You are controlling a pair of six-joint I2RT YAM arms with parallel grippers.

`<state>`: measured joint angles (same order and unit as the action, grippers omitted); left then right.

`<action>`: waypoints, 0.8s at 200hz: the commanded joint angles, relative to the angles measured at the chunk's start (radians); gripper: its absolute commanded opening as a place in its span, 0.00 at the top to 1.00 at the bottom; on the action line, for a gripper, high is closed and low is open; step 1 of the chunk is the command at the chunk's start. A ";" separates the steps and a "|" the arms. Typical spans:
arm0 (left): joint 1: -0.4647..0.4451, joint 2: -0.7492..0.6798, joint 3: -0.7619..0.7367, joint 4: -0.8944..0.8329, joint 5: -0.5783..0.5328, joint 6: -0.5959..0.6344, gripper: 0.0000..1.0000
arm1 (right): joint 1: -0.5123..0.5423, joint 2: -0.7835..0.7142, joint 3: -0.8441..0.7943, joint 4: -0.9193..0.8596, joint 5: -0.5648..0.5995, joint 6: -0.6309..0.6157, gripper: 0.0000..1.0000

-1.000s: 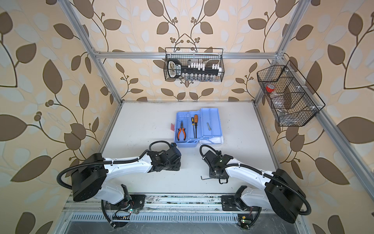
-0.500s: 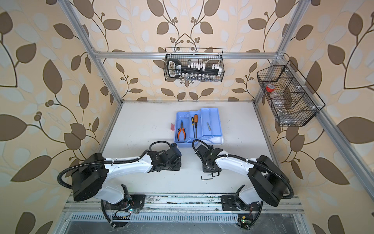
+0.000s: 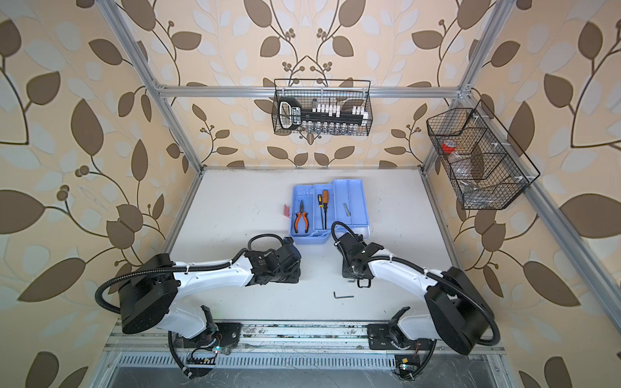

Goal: Pack the tool kit
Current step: 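Grasp the silver hex key with the right gripper and lift it, then carry the silver hex key into the upper box tray and release it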

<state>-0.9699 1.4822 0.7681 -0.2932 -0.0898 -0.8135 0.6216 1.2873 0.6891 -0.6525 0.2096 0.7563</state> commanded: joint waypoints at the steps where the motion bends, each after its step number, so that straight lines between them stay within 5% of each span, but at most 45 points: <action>1: -0.002 0.014 0.018 -0.019 -0.025 0.012 0.63 | -0.038 -0.127 0.088 -0.127 0.026 -0.053 1.00; 50: 0.002 0.027 0.046 -0.022 -0.014 0.024 0.64 | -0.179 -0.204 0.371 -0.255 0.020 -0.222 1.00; 107: 0.002 0.024 0.044 -0.032 -0.012 0.009 0.65 | -0.308 0.088 0.625 -0.170 -0.046 -0.467 1.00; 160: 0.005 -0.030 0.030 -0.069 -0.057 0.002 0.64 | -0.327 0.333 0.776 -0.123 -0.042 -0.566 1.00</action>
<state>-0.9688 1.5078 0.7876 -0.3244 -0.0910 -0.8108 0.2932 1.5589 1.4006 -0.8024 0.1902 0.2810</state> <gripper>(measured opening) 0.352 0.048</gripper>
